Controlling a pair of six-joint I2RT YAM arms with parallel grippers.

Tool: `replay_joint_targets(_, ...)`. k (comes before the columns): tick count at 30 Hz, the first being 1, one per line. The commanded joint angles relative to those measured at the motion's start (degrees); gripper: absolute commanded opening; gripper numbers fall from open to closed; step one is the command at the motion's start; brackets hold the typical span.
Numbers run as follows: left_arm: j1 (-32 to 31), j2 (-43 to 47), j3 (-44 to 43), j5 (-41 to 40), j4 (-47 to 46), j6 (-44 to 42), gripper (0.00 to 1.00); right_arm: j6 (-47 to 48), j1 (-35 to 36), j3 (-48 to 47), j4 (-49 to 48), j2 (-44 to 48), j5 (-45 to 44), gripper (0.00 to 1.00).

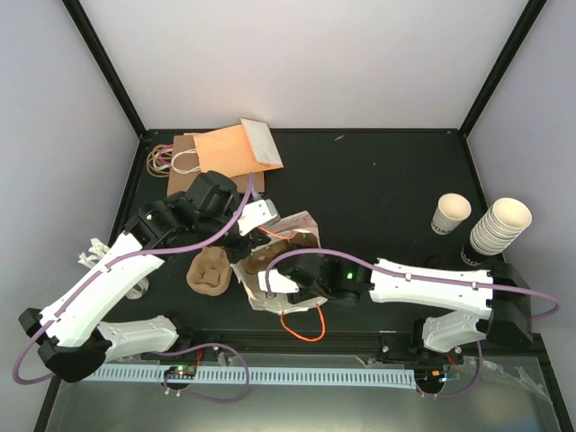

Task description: Pack the takeout coffee

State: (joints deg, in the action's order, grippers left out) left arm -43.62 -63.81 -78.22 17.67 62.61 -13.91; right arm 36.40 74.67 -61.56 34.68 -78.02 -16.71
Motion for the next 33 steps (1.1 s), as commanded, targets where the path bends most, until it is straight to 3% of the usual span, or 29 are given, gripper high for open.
replay_joint_targets(1, -0.87, -0.05, -0.87, -0.48, 0.0, 0.32, 0.03, 2.27, 0.44, 1.82, -3.95, 1.26, -7.56, 0.53)
replay_joint_targets(6, -1.96, -0.44, -0.25, -2.94, 0.32, 1.19, 0.03, 5.82, 0.41, 5.74, -10.48, 4.7, -14.12, 0.53)
replay_joint_targets(16, -2.95, -0.93, -0.21, -3.66, 0.45, 1.74, 0.03, 7.31, 0.3, 9.72, -13.38, 4.92, -17.32, 0.54)
replay_joint_targets(33, -2.97, -1.1, -0.31, 4.48, -4.06, 6.63, 0.07, 3.84, 0.48, 10.95, -11.68, 5.09, -8.41, 0.54)
